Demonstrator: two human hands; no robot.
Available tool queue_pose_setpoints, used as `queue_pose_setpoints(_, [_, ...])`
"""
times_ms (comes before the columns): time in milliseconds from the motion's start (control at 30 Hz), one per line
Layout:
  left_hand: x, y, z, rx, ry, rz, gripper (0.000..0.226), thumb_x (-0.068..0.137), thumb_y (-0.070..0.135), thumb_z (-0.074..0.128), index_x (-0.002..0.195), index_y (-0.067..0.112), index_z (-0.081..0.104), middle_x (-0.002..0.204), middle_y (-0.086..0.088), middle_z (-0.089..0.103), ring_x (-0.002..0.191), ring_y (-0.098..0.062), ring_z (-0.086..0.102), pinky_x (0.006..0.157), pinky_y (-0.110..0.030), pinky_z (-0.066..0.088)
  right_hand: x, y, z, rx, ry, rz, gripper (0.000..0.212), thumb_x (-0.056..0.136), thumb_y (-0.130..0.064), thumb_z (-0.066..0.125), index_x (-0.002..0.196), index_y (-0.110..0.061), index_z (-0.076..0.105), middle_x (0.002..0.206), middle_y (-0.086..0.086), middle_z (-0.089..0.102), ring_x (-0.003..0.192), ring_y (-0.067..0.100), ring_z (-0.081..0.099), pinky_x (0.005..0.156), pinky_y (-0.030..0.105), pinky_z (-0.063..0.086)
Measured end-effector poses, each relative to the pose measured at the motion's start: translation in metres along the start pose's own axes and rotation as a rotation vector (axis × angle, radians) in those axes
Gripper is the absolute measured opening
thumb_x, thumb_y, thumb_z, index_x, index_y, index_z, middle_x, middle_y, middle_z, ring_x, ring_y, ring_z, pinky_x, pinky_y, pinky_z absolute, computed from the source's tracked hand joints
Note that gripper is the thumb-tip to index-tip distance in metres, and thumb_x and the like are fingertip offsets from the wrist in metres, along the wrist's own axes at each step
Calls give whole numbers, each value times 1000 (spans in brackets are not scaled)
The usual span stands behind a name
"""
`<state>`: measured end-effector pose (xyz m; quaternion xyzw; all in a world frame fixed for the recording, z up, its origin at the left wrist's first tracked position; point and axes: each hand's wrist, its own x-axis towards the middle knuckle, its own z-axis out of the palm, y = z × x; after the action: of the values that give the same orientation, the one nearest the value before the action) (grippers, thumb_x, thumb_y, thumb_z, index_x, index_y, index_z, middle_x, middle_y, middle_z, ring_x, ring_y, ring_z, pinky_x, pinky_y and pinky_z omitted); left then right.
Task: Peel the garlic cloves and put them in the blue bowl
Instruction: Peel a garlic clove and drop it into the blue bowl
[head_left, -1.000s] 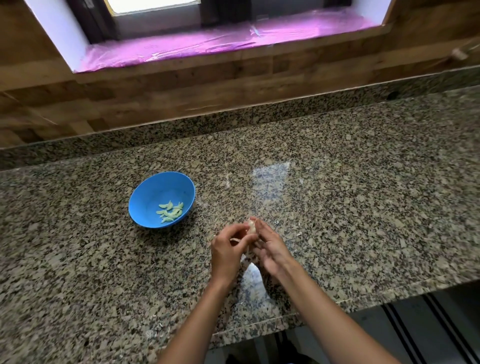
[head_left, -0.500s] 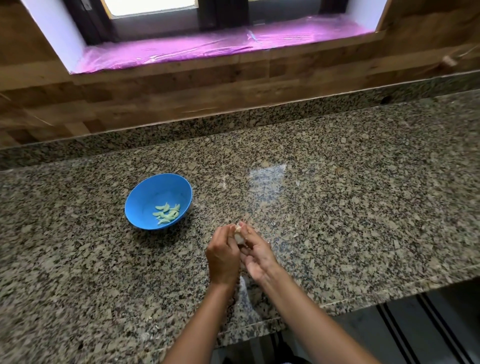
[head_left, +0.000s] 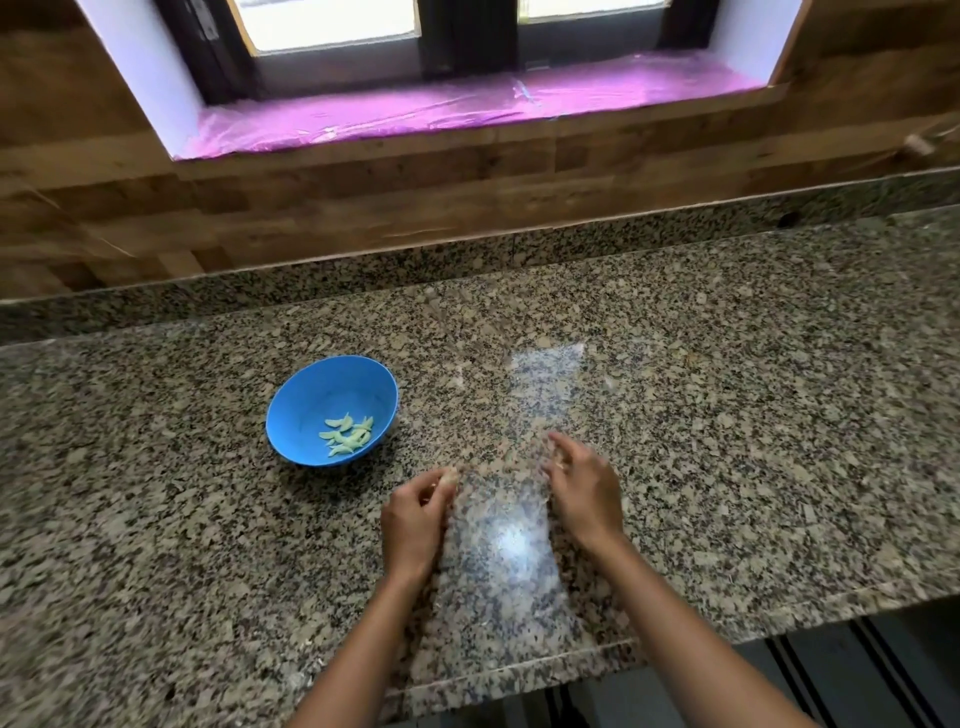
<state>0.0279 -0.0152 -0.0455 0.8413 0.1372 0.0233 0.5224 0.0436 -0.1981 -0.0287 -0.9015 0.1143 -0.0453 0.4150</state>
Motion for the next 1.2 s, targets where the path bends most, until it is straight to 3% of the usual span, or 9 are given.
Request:
queue_pose_setpoints(100, [9, -17, -11, 453, -54, 311, 22, 86, 12, 64, 100, 29, 67, 80, -5, 66, 69, -23, 64, 60, -33, 51, 7, 24, 5, -351, -27, -160, 48, 90, 0, 49, 133, -22, 48, 123, 5, 59, 101, 16, 56, 85, 26, 50])
queue_pose_setpoints(167, [10, -22, -11, 467, -92, 328, 18, 85, 16, 66, 99, 28, 69, 81, -4, 63, 72, -21, 64, 64, -33, 51, 5, 32, 18, -509, -11, -140, 61, 85, 7, 47, 138, -22, 41, 148, 10, 35, 137, 26, 28, 115, 38, 17])
queue_pose_setpoints(267, [11, -21, -10, 472, -98, 351, 10, 85, 22, 69, 92, 18, 74, 86, 0, 68, 79, -16, 65, 73, -30, 51, -3, 29, 32, -538, 90, -209, 64, 78, -14, 61, 138, -20, 42, 151, 14, 22, 142, 27, 7, 114, 43, -12])
queue_pose_setpoints(467, [21, -26, -14, 685, -244, 547, 15, 77, 26, 67, 73, 20, 53, 67, 0, 59, 53, -20, 61, 45, -28, 44, -23, 17, 57, -601, -216, -451, 57, 96, -48, 20, 148, -26, 14, 145, -5, 38, 142, 12, 6, 112, 32, 6])
queue_pose_setpoints(700, [22, 1, -17, 1043, -402, 459, 21, 97, 12, 38, 105, 8, 57, 107, -13, 60, 99, -27, 60, 79, -34, 44, -26, 25, 55, -608, -379, -345, 59, 97, -55, 16, 148, -29, 4, 143, -10, 40, 139, 6, 14, 111, 32, 4])
queue_pose_setpoints(767, [28, 9, -17, 868, -367, 313, 18, 95, 16, 45, 100, 8, 61, 100, -11, 66, 93, -25, 63, 77, -33, 47, -25, 24, 55, -600, -405, -340, 60, 96, -56, 18, 148, -28, 7, 145, -9, 37, 141, 6, 9, 112, 33, 4])
queue_pose_setpoints(900, [35, 15, -14, 4, -442, -192, 6, 84, -2, 65, 79, 0, 65, 71, -14, 66, 54, -17, 63, 59, -31, 58, -25, 25, 56, -646, -472, -354, 65, 93, -62, 22, 144, -23, 33, 145, -3, 40, 137, 10, 22, 111, 35, 7])
queue_pose_setpoints(1033, [34, 18, -15, -102, -450, -299, 5, 82, -7, 65, 78, -5, 64, 65, -15, 63, 48, -13, 61, 51, -22, 55, -25, 25, 56, -661, -416, -349, 68, 93, -63, 19, 143, -20, 35, 150, 1, 31, 140, 15, 23, 110, 36, 7])
queue_pose_setpoints(1200, [44, 16, -14, -106, -483, -399, 4, 85, -5, 63, 81, -6, 62, 59, -15, 61, 43, -13, 59, 48, -23, 54, -26, 24, 52, -568, -397, -443, 69, 93, -61, 17, 147, -26, -10, 152, -7, -21, 137, 10, -27, 110, 32, -21])
